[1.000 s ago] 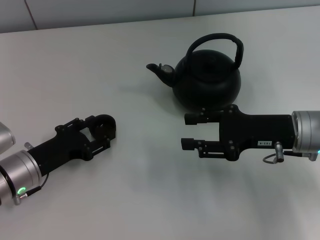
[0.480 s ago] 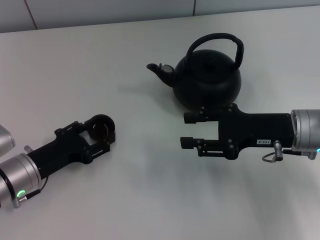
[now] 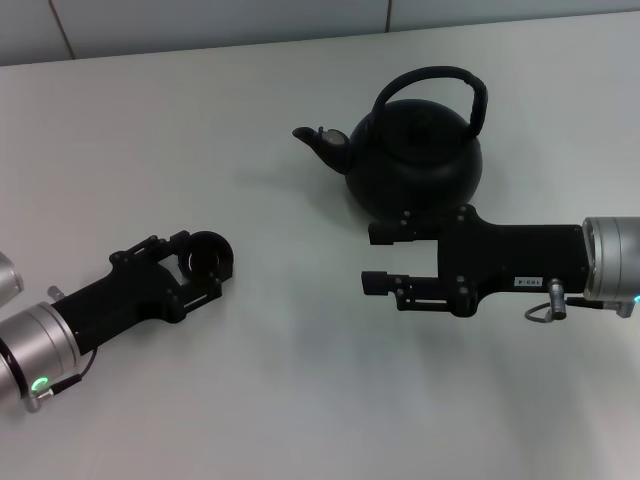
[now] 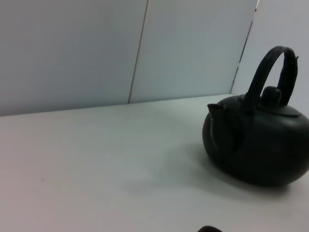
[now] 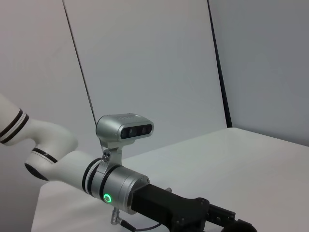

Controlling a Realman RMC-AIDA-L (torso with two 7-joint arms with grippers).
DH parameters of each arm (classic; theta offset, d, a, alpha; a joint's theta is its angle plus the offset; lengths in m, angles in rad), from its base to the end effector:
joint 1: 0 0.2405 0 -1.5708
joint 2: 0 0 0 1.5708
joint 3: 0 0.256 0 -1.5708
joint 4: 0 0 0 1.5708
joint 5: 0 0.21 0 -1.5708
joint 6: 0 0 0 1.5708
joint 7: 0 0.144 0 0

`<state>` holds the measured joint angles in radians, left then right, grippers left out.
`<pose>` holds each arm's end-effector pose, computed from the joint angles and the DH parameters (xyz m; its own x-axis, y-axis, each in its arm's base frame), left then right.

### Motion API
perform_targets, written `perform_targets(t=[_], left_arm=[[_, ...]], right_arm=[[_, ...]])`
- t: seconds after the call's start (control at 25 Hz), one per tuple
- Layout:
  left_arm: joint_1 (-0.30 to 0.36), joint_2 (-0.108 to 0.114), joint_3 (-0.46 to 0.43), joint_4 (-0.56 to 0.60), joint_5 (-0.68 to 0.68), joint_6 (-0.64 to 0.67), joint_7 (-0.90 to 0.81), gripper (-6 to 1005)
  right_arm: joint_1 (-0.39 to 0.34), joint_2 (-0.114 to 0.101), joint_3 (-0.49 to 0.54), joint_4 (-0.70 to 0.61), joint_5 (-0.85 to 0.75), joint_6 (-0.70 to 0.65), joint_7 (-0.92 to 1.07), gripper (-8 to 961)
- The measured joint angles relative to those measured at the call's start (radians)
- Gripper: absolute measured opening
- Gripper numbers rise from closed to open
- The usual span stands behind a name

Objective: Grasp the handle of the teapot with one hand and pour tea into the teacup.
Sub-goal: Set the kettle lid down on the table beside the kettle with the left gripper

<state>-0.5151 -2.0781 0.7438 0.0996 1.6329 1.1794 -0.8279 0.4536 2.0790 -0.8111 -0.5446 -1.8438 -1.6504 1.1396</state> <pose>-0.3093 0.3015 -0.0793 0.7390 0.3464 0.5778 0.6006 -0.7272 -0.3323 0.2634 0.2906 -0.0221 0.7801 -0.2185 -0.5863 -0.3265 -0.9415 -0.0836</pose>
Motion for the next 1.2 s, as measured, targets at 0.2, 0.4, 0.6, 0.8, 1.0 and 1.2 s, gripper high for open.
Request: perform_targets(t=[0.2,0.4,0.6,0.8,1.0,1.2], left_arm=[[-0.001,0.001,0.0,0.002,-0.002,0.018,0.0,797],[-0.003,0.003,0.0,0.004,-0.001,0.022,-0.002,804],[0.0,0.005,-0.004,0.014,-0.005,0.053,-0.007,804],[0.002,0.006,-0.003,0.039,-0.005,0.066,-0.036,804],[0.008,0.006,0.0,0.058,-0.001,0.076,-0.055,804],[0.019,0.008,0.0,0.072,-0.002,0.095,-0.056,804]], right_arm=[[0.0,0.0,0.001,0.0,0.0,0.0,0.0,606],[-0.001,0.0,0.002,-0.001,0.0,0.001,-0.001,606],[-0.006,-0.001,0.001,-0.002,0.0,0.001,-0.001,606],[-0.007,-0.001,0.001,-0.001,-0.002,0.002,-0.001,606],[-0.008,0.0,0.001,0.0,-0.001,0.001,-0.002,606],[-0.009,0.0,0.001,0.0,0.0,0.001,-0.002,606]])
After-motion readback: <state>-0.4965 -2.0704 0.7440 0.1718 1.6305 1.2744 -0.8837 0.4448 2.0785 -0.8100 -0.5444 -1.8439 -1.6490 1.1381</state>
